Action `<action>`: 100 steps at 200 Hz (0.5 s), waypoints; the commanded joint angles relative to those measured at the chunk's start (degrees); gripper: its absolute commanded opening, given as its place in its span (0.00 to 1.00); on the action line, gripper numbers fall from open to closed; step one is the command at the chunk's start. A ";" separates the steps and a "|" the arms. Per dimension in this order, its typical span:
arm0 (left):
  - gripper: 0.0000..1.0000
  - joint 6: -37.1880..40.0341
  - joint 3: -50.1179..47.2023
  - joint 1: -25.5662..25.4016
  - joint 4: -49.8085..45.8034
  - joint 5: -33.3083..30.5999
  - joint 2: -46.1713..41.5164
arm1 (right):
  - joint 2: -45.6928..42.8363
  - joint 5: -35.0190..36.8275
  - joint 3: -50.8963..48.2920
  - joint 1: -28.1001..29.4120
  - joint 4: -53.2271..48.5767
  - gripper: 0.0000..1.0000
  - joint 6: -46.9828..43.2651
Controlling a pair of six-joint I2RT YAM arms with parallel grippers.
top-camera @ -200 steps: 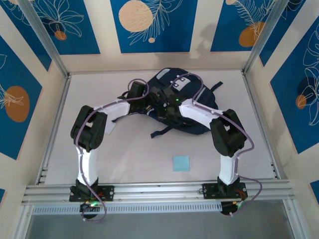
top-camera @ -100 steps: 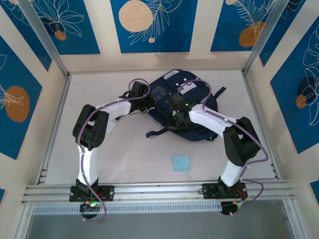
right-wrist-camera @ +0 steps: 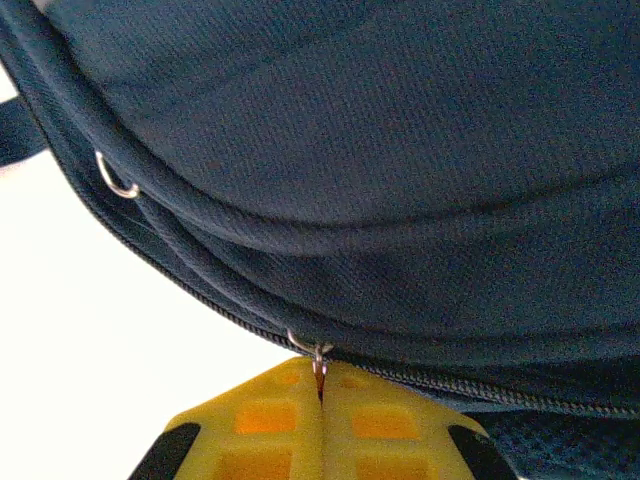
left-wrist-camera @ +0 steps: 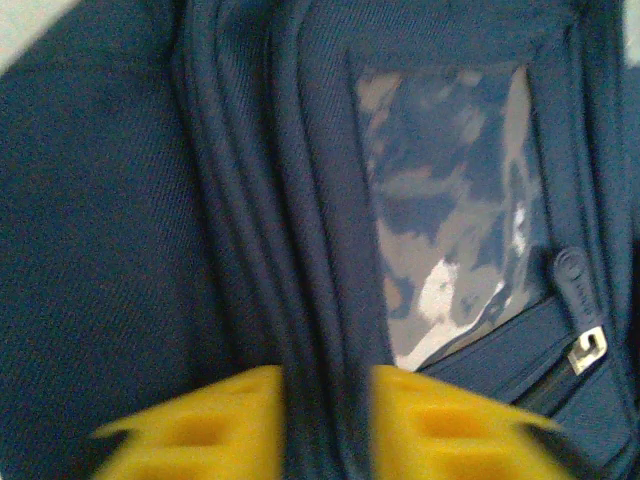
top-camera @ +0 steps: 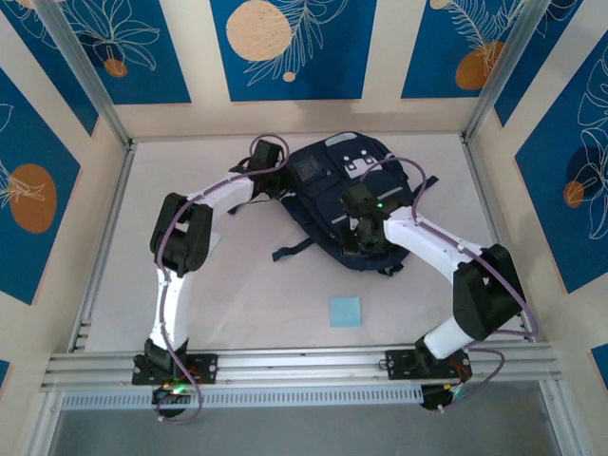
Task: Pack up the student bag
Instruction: Zip the student bag at the top-center of the table.
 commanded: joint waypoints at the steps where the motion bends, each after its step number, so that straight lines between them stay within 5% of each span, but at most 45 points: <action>1: 0.62 3.06 0.41 1.61 -3.44 2.56 -3.44 | 3.35 -8.37 5.33 0.73 2.55 0.00 -1.17; 11: 0.72 2.90 -2.69 1.68 -3.13 4.11 -6.23 | 5.39 -10.33 8.48 1.00 4.81 0.00 -0.73; 37: 0.76 -0.10 -14.60 1.51 0.59 5.03 -15.73 | 10.53 -15.88 16.42 1.45 9.19 0.00 1.06; 71: 0.78 -8.60 -28.12 0.91 8.96 6.22 -23.55 | 15.33 -23.10 23.24 1.76 12.48 0.00 4.22; 100: 0.78 -12.58 -29.84 -0.20 14.13 6.12 -22.59 | 16.06 -29.50 22.35 2.32 15.95 0.00 7.86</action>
